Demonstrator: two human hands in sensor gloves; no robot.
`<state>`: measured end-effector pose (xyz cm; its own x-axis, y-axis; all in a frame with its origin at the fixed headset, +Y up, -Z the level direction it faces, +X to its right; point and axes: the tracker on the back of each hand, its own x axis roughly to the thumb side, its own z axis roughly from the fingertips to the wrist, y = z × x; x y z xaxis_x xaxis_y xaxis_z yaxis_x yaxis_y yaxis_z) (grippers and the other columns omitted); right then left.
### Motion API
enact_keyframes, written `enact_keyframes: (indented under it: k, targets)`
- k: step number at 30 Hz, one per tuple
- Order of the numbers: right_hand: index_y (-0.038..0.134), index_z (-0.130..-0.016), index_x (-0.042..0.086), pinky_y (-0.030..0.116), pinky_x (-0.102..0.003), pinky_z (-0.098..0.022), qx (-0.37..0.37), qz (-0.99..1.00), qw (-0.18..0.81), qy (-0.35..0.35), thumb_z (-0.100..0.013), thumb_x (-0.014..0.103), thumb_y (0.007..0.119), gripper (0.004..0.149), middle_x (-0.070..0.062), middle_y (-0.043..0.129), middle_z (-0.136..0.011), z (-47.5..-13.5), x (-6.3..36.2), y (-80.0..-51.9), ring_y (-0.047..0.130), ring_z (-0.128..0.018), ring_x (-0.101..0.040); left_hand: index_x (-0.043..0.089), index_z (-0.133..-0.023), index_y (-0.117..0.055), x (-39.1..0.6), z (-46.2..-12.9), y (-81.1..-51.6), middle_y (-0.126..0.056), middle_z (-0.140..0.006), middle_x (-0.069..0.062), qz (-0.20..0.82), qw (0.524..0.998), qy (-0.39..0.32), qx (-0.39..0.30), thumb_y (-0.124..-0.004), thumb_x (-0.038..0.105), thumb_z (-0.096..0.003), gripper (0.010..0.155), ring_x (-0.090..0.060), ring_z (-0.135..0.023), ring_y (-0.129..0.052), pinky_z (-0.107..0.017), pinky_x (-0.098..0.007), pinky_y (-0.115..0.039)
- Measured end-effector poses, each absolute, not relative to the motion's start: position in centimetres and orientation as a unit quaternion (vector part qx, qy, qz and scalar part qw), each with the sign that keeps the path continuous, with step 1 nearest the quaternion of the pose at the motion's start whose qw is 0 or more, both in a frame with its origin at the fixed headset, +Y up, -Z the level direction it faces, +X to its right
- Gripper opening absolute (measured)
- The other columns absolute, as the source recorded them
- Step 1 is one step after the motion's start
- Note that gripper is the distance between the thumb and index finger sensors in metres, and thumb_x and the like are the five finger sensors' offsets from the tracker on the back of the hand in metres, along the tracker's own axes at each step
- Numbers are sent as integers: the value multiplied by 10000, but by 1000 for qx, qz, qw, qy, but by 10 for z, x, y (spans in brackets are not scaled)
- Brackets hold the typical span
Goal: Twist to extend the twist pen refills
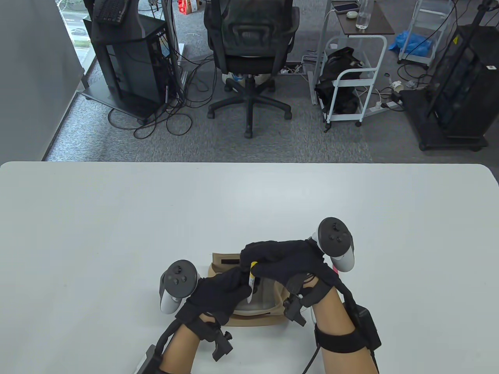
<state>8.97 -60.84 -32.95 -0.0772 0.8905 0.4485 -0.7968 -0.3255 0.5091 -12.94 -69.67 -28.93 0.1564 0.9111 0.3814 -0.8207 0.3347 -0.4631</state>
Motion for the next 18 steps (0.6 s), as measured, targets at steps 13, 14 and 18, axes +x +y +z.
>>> enact_keyframes:
  k: [13, 14, 18]
  targets:
    - [966, -728, 60, 682, -648, -625, 322, 779, 538, -15, -332, 359, 1032, 501, -154, 1050, -656, -326, 89, -606, 890, -753, -375, 109, -914, -792, -130, -290, -698, -846, -878, -162, 564, 768, -295, -66, -775, 297, -456, 496, -351, -753, -937, -586, -548, -777]
    - [967, -728, 58, 684, -648, -622, 319, 781, 536, -22, -333, 358, 1030, 500, -156, 1051, -654, -325, 90, -605, 893, -750, -373, 110, -913, -793, -131, -290, -697, -847, -877, -163, 565, 770, -291, -63, -780, 300, -458, 493, -353, -753, -938, -584, -549, -777]
    - [968, -717, 29, 692, -654, -604, 287, 793, 534, -66, -335, 351, 1026, 503, -180, 1054, -627, -321, 100, -597, 906, -719, -392, 102, -920, -795, -139, -288, -691, -832, -902, -188, 558, 785, -270, -23, -813, 324, -460, 511, -394, -776, -922, -587, -566, -760]
